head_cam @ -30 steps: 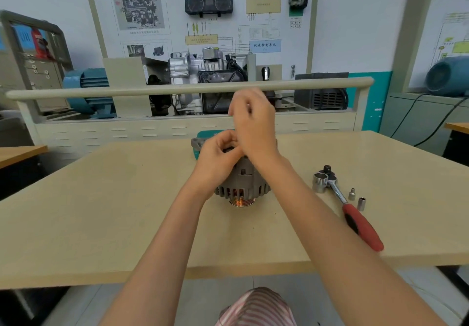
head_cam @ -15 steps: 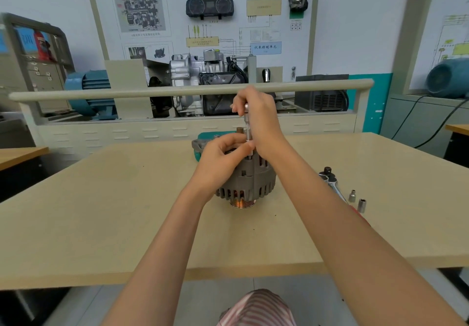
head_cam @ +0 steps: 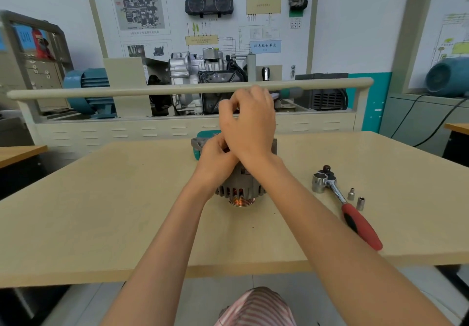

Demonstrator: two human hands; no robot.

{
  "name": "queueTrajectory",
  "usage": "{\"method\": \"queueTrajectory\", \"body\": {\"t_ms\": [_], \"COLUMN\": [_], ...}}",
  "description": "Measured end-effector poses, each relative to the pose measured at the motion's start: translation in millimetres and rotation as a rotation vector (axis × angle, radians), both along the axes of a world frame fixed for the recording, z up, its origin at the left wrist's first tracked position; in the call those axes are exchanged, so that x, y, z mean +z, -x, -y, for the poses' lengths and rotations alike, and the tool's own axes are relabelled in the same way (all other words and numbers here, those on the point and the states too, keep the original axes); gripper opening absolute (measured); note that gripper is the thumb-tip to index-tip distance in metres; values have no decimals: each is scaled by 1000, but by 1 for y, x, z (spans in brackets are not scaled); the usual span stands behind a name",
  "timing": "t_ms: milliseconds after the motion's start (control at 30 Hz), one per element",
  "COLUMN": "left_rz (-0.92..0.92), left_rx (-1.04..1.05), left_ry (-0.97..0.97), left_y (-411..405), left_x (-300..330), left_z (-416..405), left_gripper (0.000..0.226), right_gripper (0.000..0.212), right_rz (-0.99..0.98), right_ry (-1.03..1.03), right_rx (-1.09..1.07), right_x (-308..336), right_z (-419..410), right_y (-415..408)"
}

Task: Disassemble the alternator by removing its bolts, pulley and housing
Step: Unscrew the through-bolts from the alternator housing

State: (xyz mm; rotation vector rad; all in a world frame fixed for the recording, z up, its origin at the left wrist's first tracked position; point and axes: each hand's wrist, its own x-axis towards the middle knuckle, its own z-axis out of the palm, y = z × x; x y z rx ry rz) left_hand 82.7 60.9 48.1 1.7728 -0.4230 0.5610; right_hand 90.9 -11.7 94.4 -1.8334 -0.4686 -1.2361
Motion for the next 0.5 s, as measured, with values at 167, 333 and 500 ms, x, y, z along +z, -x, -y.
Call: {"method": "queueTrajectory", "body": {"t_ms": [167,333,500], "left_rz": [-25,-40,23], "left_rx": [-60,-41,-29], "left_ry": [-2,-2,-36], "left_y": [0,-1,-3], "left_x": [1,1,0], "left_z": [0,-1,-1], "left_gripper": [13,8,16], "right_gripper": [36,49,26], "right_rz": [-252,-384,-6], "right_ry": [-262,-436,-131], "right_rx": [505,835,234], "right_x": [13,20,-5], "right_z": [8,15,7], "right_y": [-6,-11,-3]}}
